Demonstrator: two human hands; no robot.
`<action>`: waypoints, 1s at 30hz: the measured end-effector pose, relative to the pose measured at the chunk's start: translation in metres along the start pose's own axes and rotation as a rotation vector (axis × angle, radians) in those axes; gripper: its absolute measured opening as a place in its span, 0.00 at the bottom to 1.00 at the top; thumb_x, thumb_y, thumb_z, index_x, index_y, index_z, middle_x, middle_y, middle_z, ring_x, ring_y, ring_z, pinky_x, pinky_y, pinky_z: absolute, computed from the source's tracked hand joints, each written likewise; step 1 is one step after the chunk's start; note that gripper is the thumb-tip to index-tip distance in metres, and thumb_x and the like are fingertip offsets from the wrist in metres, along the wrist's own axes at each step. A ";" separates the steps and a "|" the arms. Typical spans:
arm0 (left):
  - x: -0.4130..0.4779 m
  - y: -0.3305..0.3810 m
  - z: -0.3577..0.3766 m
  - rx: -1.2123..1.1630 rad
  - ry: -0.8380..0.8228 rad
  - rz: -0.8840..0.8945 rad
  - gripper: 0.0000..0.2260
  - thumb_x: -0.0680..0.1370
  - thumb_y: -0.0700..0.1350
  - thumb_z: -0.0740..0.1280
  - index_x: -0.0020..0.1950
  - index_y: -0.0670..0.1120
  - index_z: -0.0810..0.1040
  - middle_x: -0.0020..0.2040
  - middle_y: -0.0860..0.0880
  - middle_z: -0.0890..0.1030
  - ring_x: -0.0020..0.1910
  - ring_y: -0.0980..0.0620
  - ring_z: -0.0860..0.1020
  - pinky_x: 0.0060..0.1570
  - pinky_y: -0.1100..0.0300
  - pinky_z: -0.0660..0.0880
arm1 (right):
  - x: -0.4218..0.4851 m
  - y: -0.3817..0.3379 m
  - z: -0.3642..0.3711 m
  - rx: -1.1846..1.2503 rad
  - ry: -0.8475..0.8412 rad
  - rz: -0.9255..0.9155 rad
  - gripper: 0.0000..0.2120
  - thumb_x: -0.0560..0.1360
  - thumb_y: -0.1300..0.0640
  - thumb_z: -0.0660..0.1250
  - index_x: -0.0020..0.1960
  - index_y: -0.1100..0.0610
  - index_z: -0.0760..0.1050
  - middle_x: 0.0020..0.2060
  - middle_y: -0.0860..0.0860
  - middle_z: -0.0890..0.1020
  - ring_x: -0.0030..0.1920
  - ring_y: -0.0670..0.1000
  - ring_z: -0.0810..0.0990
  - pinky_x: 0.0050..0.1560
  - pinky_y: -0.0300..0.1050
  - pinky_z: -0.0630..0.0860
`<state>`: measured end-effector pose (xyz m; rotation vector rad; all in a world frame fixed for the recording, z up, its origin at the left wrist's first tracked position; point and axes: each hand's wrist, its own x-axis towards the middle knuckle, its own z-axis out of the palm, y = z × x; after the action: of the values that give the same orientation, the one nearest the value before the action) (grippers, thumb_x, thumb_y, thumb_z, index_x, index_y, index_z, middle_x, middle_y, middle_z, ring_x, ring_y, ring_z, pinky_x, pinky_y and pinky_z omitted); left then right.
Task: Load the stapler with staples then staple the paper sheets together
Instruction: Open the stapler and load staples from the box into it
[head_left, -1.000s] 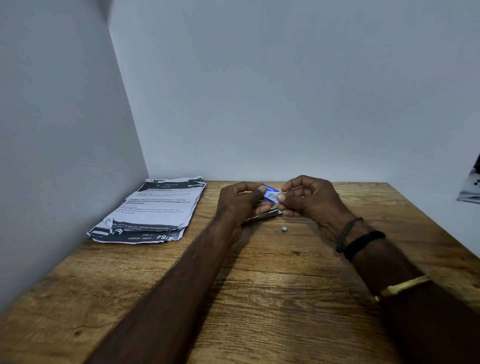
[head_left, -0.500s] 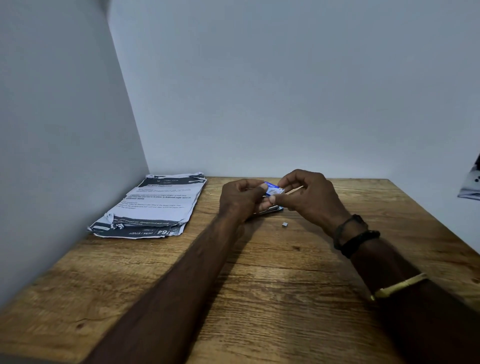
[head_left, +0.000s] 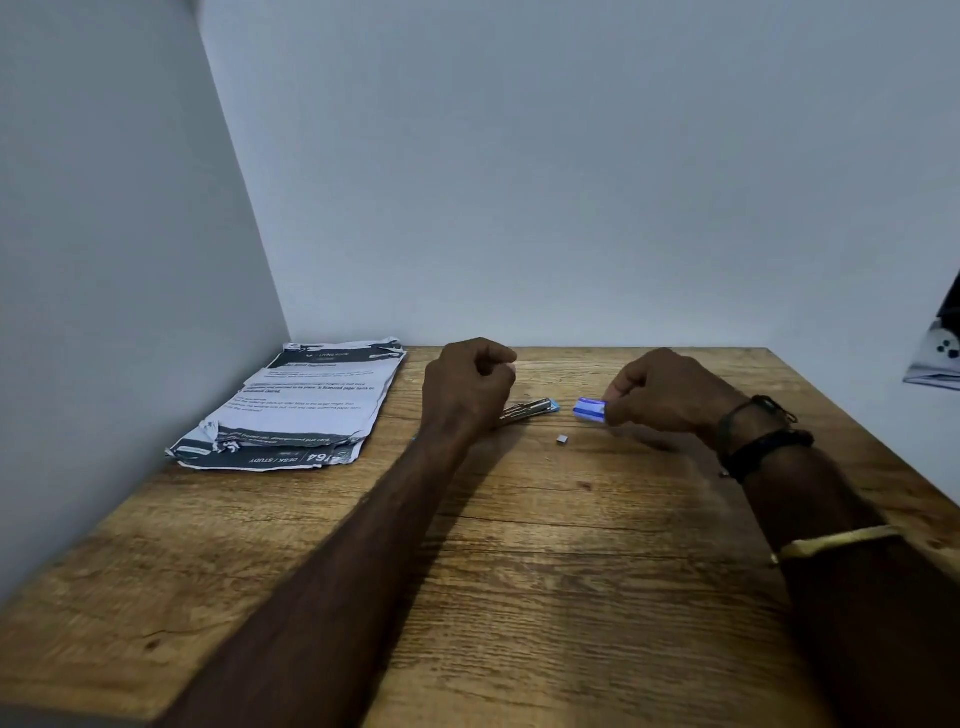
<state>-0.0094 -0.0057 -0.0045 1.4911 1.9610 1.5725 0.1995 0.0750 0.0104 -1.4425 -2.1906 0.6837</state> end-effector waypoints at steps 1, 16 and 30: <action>0.001 -0.001 -0.001 0.039 -0.016 0.006 0.07 0.75 0.43 0.71 0.51 0.47 0.86 0.46 0.49 0.87 0.48 0.50 0.84 0.55 0.51 0.80 | 0.000 0.000 0.002 -0.045 -0.011 0.014 0.04 0.64 0.56 0.78 0.38 0.51 0.86 0.38 0.46 0.86 0.44 0.46 0.81 0.41 0.41 0.76; 0.005 -0.019 0.001 0.471 -0.253 -0.087 0.20 0.66 0.54 0.81 0.54 0.49 0.83 0.50 0.49 0.85 0.53 0.49 0.82 0.56 0.53 0.78 | -0.006 -0.017 0.027 -0.143 0.012 -0.233 0.07 0.68 0.55 0.77 0.43 0.44 0.84 0.42 0.45 0.83 0.47 0.49 0.82 0.46 0.44 0.77; 0.000 -0.021 0.003 0.514 -0.175 -0.020 0.09 0.71 0.50 0.77 0.51 0.51 0.86 0.51 0.48 0.86 0.54 0.46 0.81 0.53 0.55 0.78 | -0.006 -0.016 0.040 -0.250 0.086 -0.396 0.05 0.72 0.48 0.76 0.42 0.47 0.83 0.36 0.41 0.75 0.45 0.48 0.75 0.48 0.47 0.73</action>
<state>-0.0191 -0.0017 -0.0229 1.7036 2.3718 0.9232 0.1665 0.0577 -0.0118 -1.0688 -2.4564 0.2143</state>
